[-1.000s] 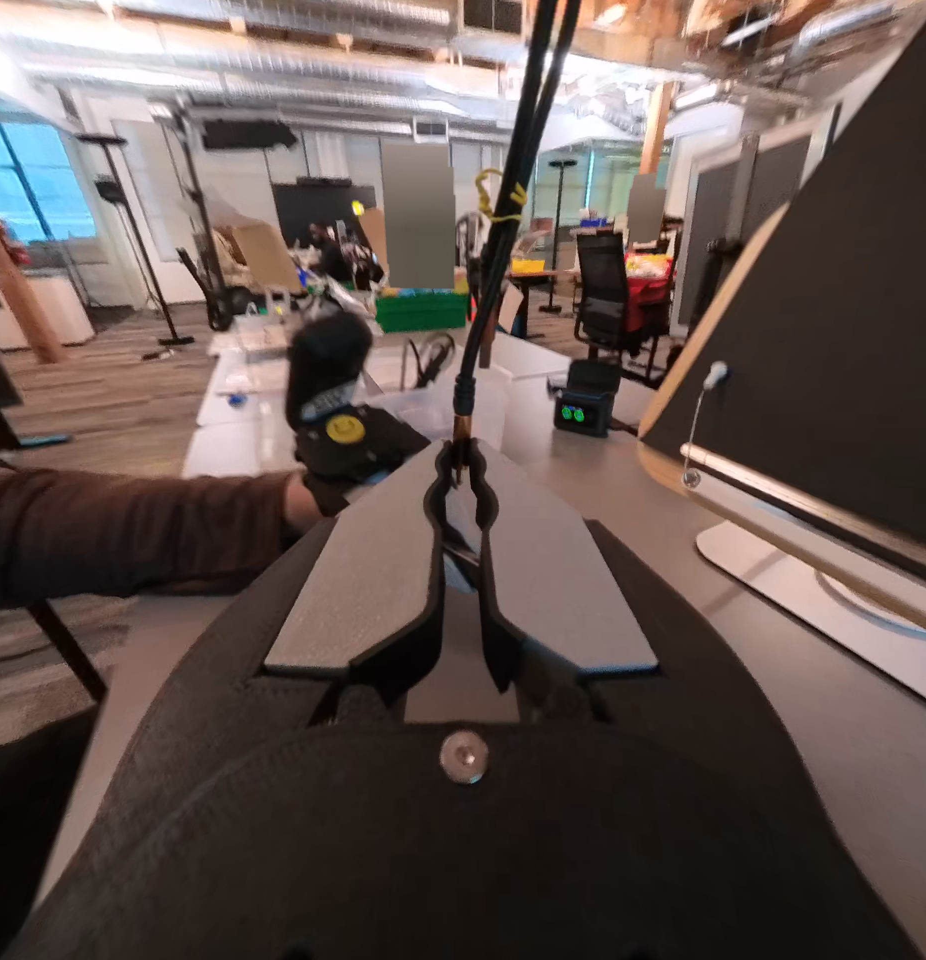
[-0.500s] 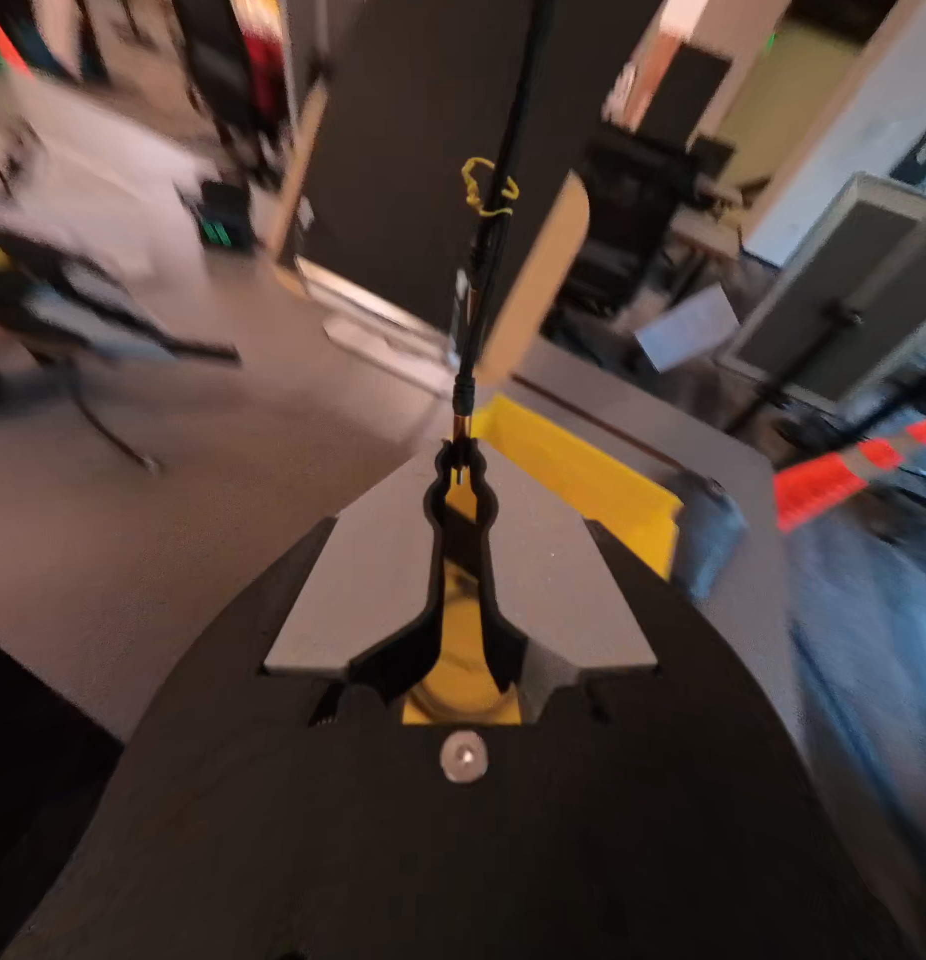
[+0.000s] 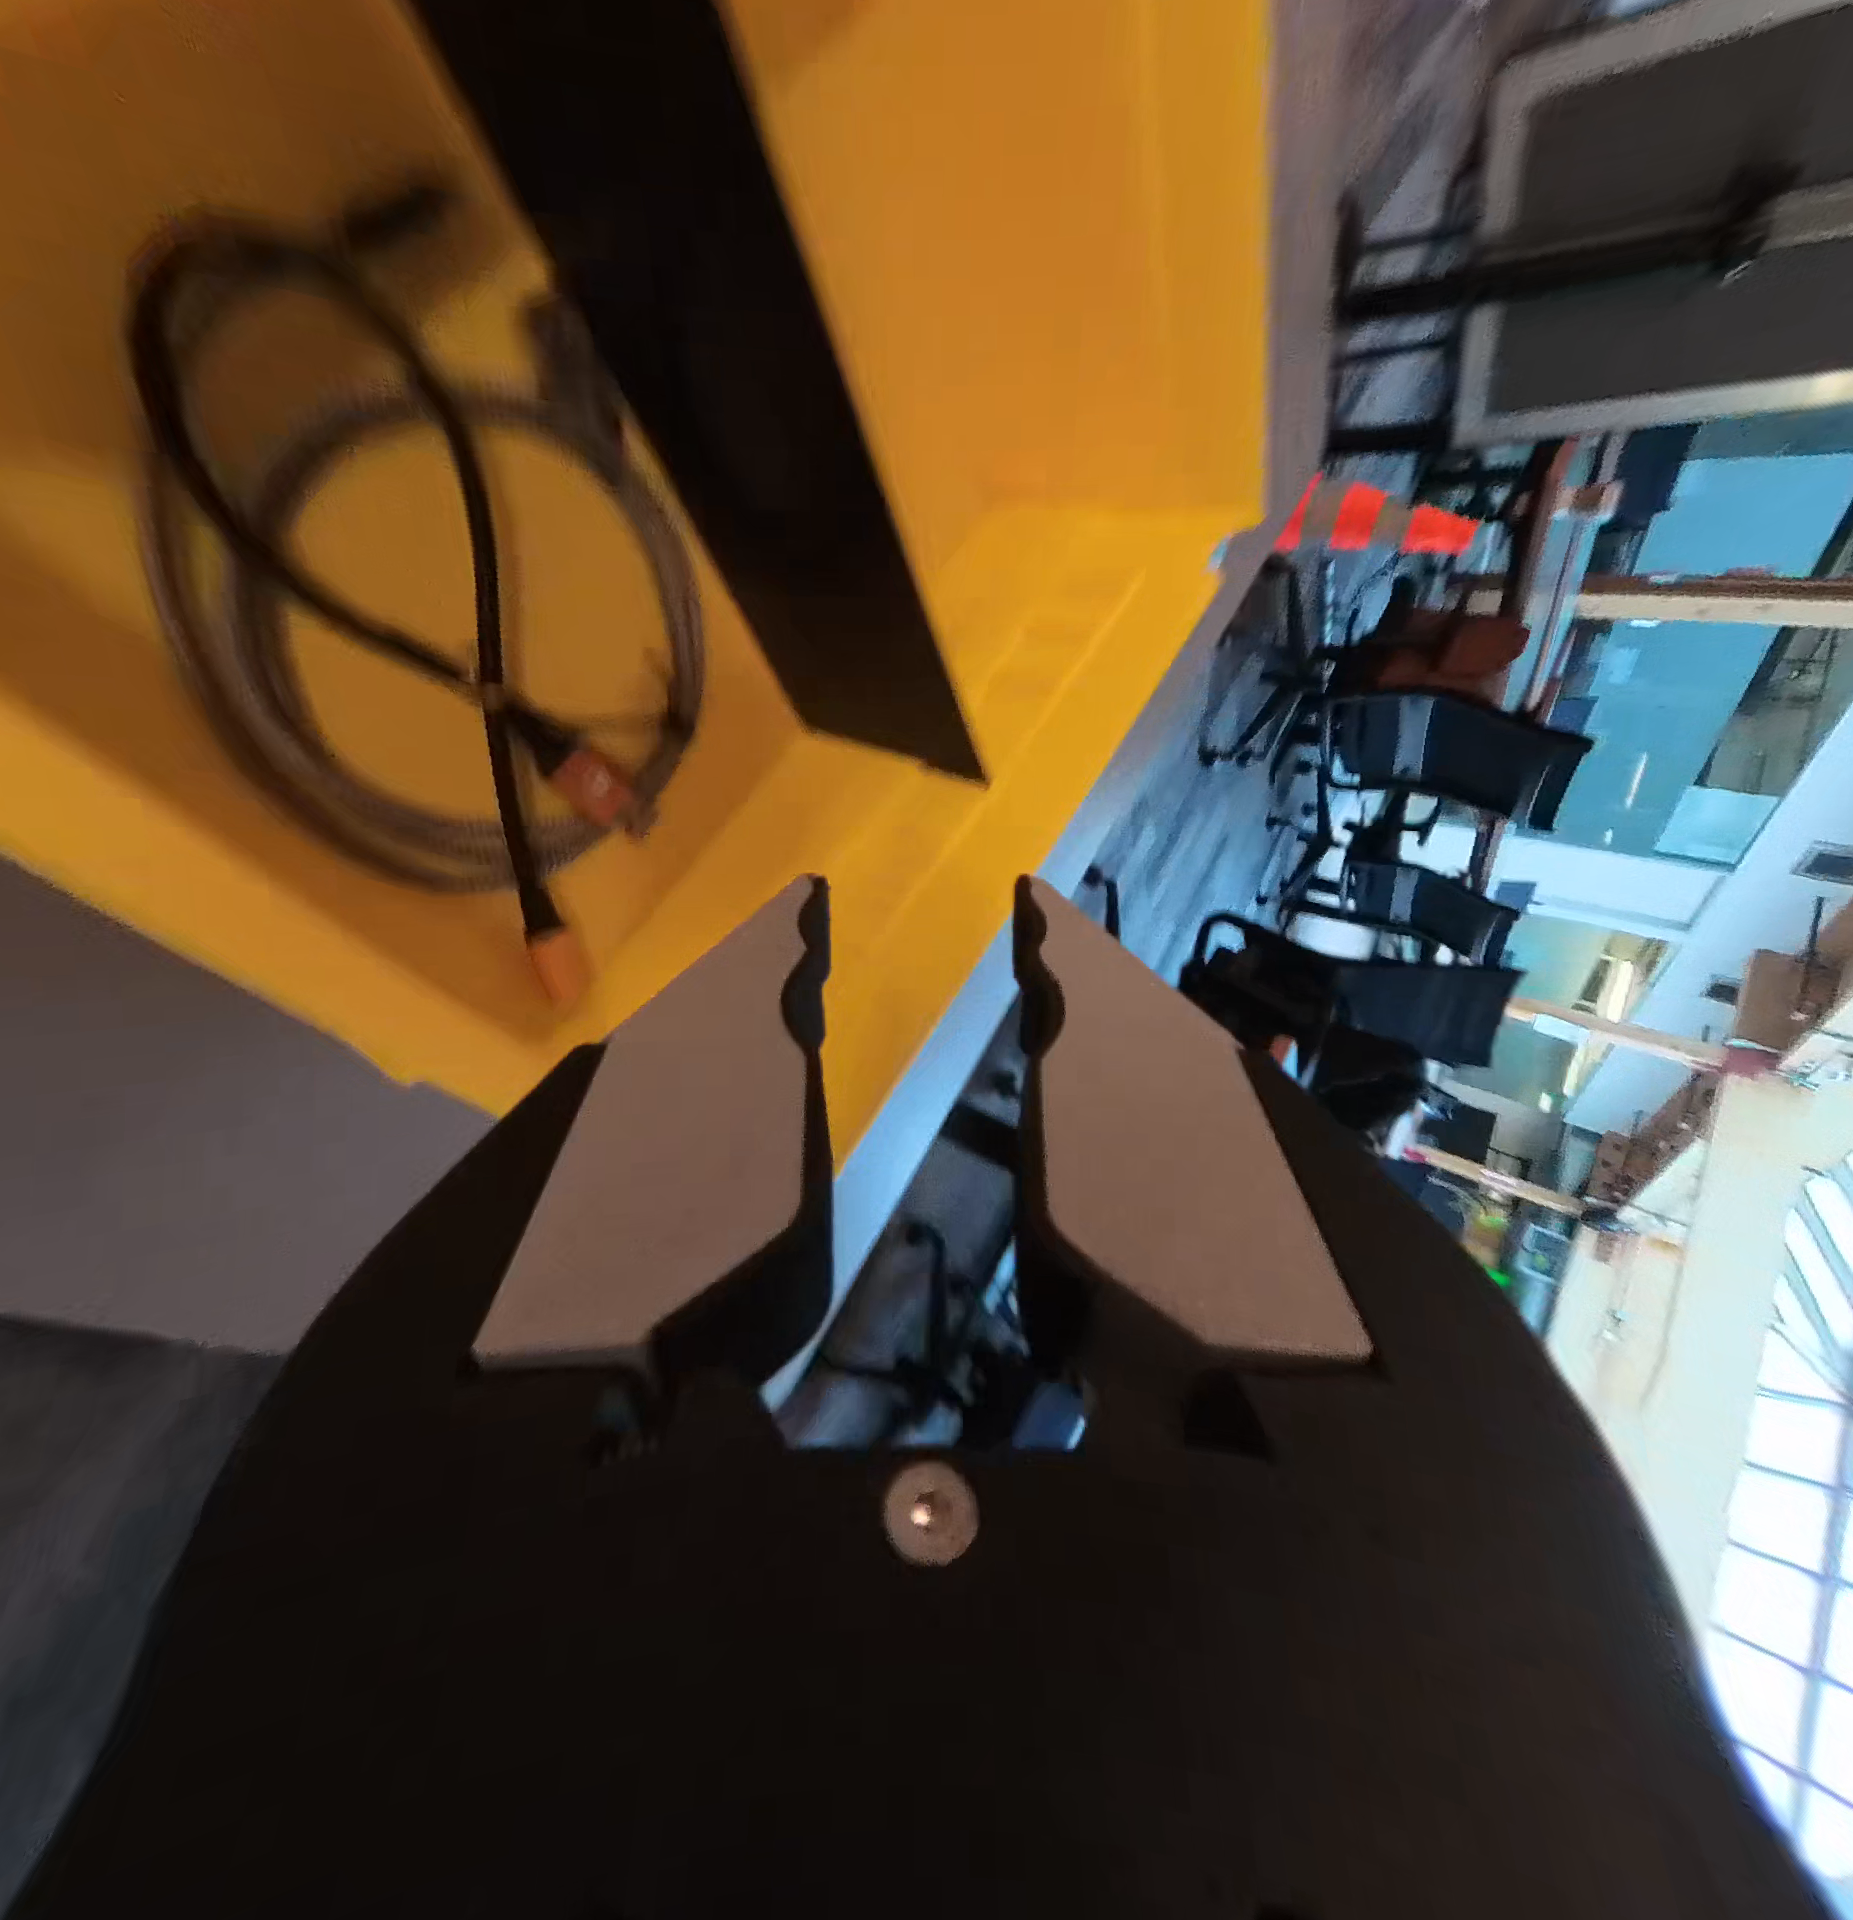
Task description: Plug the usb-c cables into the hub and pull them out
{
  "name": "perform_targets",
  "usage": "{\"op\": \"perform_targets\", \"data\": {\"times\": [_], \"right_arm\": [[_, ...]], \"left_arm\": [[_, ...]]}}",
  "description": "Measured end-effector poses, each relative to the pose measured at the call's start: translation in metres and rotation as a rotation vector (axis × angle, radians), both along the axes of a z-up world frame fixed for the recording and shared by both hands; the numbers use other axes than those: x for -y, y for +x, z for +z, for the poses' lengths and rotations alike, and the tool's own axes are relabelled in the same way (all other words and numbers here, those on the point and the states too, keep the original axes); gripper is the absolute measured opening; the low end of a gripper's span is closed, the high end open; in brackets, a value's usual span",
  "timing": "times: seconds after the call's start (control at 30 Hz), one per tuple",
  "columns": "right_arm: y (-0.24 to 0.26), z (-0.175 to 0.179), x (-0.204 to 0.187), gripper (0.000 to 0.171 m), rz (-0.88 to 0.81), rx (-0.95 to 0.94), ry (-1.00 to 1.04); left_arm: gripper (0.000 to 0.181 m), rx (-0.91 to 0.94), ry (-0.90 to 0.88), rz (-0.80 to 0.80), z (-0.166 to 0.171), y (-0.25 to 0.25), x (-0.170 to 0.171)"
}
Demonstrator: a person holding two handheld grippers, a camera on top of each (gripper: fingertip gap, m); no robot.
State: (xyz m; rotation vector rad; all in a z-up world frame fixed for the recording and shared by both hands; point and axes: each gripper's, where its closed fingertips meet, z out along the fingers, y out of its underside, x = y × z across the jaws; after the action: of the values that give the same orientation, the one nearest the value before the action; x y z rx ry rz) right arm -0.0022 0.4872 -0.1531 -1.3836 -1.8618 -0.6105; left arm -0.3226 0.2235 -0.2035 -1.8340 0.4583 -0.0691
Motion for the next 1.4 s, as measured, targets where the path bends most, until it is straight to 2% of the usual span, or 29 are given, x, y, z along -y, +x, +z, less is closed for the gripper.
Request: {"op": "perform_targets", "data": {"times": [0.1, 0.23, 0.37, 0.43, 0.47, 0.5, 0.57, 0.63, 0.73, 0.8, 0.9, 1.03, 1.1, 1.17, 1.23, 1.3, 1.4], "right_arm": [[-0.051, 0.022, 0.043, 0.042, 0.116, -0.182, -0.102], [-0.138, 0.025, 0.163, 0.043, 0.459, -0.320, -0.433], [-0.206, 0.011, 0.252, 0.041, 0.656, -0.315, -0.640], [-0.230, -0.005, 0.271, 0.039, 0.685, -0.263, -0.660], [-0.239, -0.013, 0.272, 0.030, 0.682, -0.231, -0.637], [-0.245, -0.021, 0.271, 0.012, 0.677, -0.194, -0.608], [-0.251, -0.028, 0.268, 0.011, 0.673, -0.144, -0.578], [-0.250, -0.020, 0.265, 0.010, 0.668, -0.137, -0.566], [-0.238, 0.009, 0.231, 0.008, 0.595, -0.151, -0.443], [-0.222, 0.037, 0.199, 0.007, 0.515, -0.196, -0.383], [-0.192, 0.095, 0.150, 0.007, 0.394, -0.324, -0.281], [-0.144, 0.178, 0.087, 0.007, 0.220, -0.501, -0.030], [-0.122, 0.201, 0.060, 0.007, 0.153, -0.511, 0.091], [-0.109, 0.196, 0.038, 0.007, 0.119, -0.430, 0.138], [-0.101, 0.169, 0.016, 0.007, 0.071, -0.309, 0.130], [-0.098, 0.131, -0.008, 0.007, 0.018, -0.186, 0.114], [-0.097, 0.056, -0.036, 0.008, -0.060, 0.067, 0.092]], "left_arm": [[0.007, 0.043, 0.050, -0.086, 0.012, 0.012, 0.005], [0.007, 0.035, 0.103, -0.218, 0.021, 0.036, 0.014], [0.007, -0.034, 0.141, -0.327, 0.023, 0.060, 0.022], [0.007, -0.050, 0.160, -0.362, 0.024, 0.069, 0.025], [0.007, -0.051, 0.167, -0.372, 0.025, 0.071, 0.027], [0.007, -0.050, 0.177, -0.374, 0.027, 0.071, 0.028], [0.007, -0.064, 0.173, -0.350, 0.027, 0.066, 0.027], [0.008, -0.038, 0.203, -0.325, 0.034, 0.062, 0.026], [0.027, 0.084, 0.337, -0.181, 0.064, 0.037, 0.023], [0.023, 0.169, 0.363, -0.122, 0.075, 0.017, 0.026], [0.011, 0.271, 0.314, -0.124, 0.075, 0.007, 0.028], [0.008, 0.197, 0.117, -0.112, 0.034, 0.016, 0.013], [0.007, 0.111, 0.052, -0.122, 0.016, 0.024, 0.009], [0.004, 0.026, 0.022, -0.131, 0.003, 0.030, 0.007], [0.002, -0.024, 0.004, -0.145, -0.002, 0.034, 0.007], [0.001, -0.031, 0.005, -0.137, -0.002, 0.034, 0.007], [0.000, 0.025, 0.008, -0.109, 0.001, 0.027, 0.006]]}}
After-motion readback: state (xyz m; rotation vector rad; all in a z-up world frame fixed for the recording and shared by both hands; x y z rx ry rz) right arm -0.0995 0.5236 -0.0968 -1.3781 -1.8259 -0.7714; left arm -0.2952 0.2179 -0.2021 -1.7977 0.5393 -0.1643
